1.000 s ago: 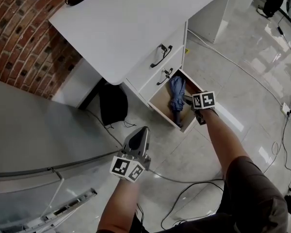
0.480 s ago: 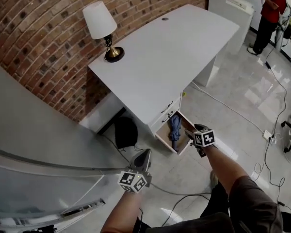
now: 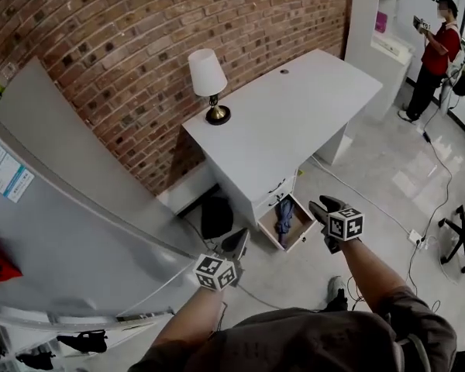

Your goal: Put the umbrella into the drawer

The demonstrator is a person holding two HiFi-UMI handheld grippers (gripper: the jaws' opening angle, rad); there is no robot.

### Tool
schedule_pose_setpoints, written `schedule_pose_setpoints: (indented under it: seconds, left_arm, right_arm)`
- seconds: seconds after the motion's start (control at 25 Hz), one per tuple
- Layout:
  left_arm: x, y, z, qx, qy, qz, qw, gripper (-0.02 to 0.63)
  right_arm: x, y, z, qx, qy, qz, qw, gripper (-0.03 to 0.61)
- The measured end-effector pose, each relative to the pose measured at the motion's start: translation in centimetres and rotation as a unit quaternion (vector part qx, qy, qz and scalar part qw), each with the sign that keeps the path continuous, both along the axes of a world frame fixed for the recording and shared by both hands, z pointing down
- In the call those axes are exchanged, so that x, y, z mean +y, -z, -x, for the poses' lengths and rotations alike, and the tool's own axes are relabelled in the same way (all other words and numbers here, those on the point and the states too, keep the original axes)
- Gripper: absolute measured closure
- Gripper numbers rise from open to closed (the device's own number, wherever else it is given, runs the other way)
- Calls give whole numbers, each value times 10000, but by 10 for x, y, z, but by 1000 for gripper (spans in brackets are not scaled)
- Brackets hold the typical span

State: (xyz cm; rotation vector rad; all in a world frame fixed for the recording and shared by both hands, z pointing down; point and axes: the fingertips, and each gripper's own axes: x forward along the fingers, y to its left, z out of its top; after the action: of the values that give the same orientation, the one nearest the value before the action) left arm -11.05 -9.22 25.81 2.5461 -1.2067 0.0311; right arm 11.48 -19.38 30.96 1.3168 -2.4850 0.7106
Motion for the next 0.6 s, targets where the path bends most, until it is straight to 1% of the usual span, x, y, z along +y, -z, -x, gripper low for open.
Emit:
schedule_pose_setpoints:
  seconds: [0.12,0.32,0.48,0.52,0.6]
  left_arm:
    - [6,33,-2,-127,-135,-181,9997,609]
    - [11,70,-2,-82,-182,-370,9991,609]
    - [14,88,2,50,-114,-424,9990,609]
    - [14,93,3,56,-96,-452,9989,609]
    - [19,98,9,5,-71,-489,9988,609]
  right_arm:
    - [15,43,5,-258,-23,-178,9995,414]
    - [41,88,13,82,328,-715,9969,468]
    - [51,104,8,307,562,-991,9930,545]
    - [51,108,6,340,583,-1045,9922,572]
    - [54,114,6,298,574,-1156,9912,584]
